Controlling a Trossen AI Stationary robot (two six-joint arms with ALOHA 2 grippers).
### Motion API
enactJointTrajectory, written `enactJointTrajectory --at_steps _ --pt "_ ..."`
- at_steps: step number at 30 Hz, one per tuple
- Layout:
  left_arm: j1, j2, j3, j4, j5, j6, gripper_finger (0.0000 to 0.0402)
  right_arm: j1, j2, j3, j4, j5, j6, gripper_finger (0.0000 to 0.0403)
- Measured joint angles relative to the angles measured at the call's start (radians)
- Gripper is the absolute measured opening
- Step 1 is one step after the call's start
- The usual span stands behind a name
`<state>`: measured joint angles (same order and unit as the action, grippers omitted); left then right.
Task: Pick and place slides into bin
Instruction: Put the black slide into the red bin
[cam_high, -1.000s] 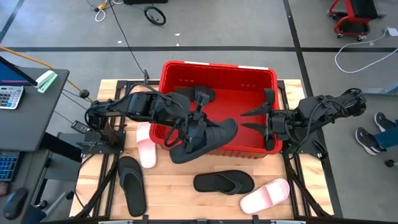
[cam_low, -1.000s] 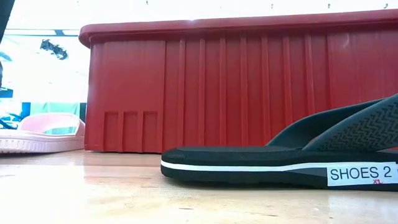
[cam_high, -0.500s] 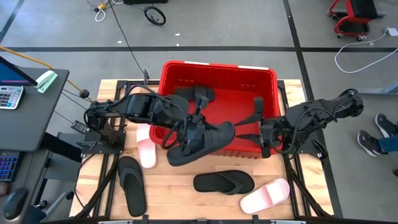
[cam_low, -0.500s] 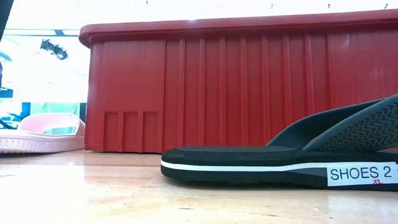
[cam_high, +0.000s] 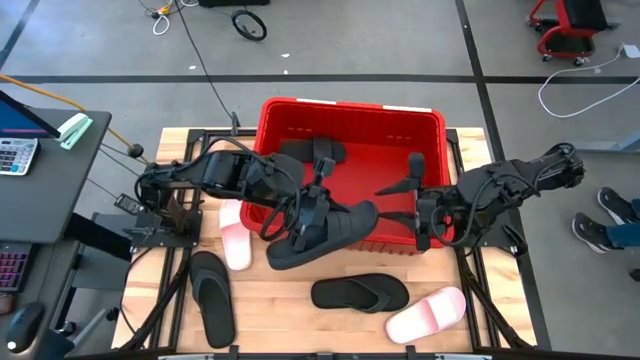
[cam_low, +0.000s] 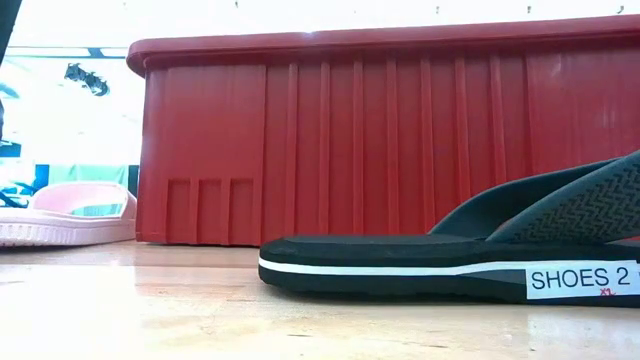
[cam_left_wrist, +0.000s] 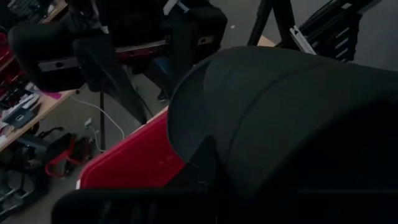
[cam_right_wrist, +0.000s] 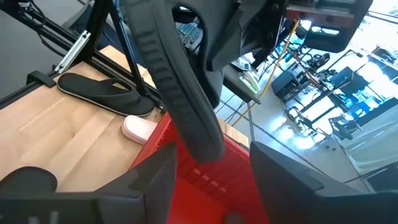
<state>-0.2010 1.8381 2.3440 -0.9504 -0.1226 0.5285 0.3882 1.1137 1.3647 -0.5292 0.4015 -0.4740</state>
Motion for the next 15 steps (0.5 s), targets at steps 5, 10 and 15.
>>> enactJointTrajectory --at_steps 5,10,15 --pt "-0.005 0.0 0.0 -0.002 -0.003 -0.001 0.0012 0.0 -0.001 0.0 0.01 -0.028 0.0 0.0208" --pt "-0.003 0.0 0.0 -0.003 -0.003 -0.002 0.0012 0.001 -0.001 0.0 0.043 -0.086 0.0 0.0208" --pt "-0.002 0.0 0.0 0.001 -0.005 -0.002 0.0012 0.001 0.004 0.0 0.068 -0.122 0.0 0.0202"
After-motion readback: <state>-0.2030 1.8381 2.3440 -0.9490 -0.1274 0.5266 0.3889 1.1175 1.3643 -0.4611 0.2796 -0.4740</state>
